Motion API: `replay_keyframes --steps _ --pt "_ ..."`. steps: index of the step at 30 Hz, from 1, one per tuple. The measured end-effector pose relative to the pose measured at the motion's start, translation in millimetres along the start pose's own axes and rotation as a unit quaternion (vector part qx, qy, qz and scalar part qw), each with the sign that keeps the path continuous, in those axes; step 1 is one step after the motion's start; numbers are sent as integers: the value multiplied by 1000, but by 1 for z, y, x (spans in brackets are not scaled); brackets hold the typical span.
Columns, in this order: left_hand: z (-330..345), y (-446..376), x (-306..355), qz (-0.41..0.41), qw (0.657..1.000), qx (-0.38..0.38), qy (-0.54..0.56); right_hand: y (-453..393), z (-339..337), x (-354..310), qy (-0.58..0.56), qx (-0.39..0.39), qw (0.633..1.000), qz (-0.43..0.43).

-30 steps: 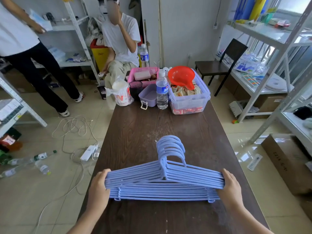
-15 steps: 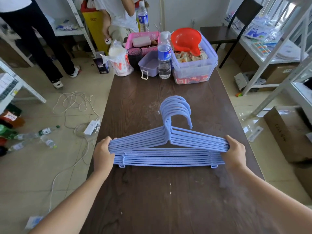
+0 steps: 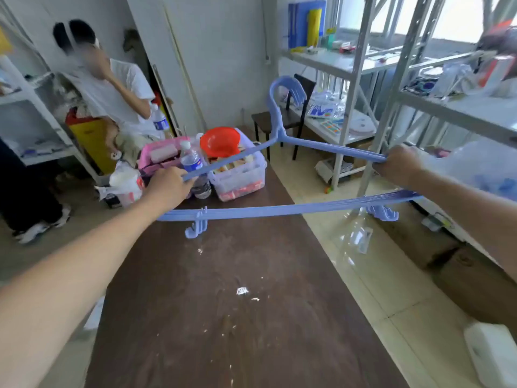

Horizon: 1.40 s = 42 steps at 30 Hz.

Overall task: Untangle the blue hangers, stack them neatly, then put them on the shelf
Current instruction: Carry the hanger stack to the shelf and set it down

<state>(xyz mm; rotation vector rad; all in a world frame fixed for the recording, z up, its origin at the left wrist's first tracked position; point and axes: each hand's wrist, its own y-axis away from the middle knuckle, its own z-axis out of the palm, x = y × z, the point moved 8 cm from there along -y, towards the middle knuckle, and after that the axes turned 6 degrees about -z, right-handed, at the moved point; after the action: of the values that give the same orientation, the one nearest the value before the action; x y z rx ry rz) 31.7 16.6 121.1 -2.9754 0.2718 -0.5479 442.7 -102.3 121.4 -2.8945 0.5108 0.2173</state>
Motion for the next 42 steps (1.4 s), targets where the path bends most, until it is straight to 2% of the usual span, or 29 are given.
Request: replay_keyframes --steps 3,5,13,18,22,28,31,34,38,42 --pt "-23 -16 111 74 996 45 -6 -2 -63 84 -21 61 997 41" --pt "-19 -15 181 98 993 61 -7 3 -92 147 -23 74 994 71" --pt "56 -19 451 179 983 46 14 54 -174 395 -21 135 969 204" --pt "127 -34 603 249 968 -36 -11 85 -194 522 -1 122 952 281" --pt "197 -43 719 294 948 -110 -52 105 -192 614 -13 114 923 366" --pt "306 -70 888 399 894 -178 -103 96 -160 735 -33 49 883 466" --pt "371 -108 960 424 865 -237 -127 62 -129 790 -45 -19 867 496" --pt "435 -155 1026 428 852 -268 -140 22 -96 841 -82 -65 845 524" --pt "506 -183 1075 456 805 -329 -189 -20 -65 877 -66 -161 824 540" --pt "540 -192 1104 520 761 -310 -232 -36 -56 888 -3 -235 806 544"
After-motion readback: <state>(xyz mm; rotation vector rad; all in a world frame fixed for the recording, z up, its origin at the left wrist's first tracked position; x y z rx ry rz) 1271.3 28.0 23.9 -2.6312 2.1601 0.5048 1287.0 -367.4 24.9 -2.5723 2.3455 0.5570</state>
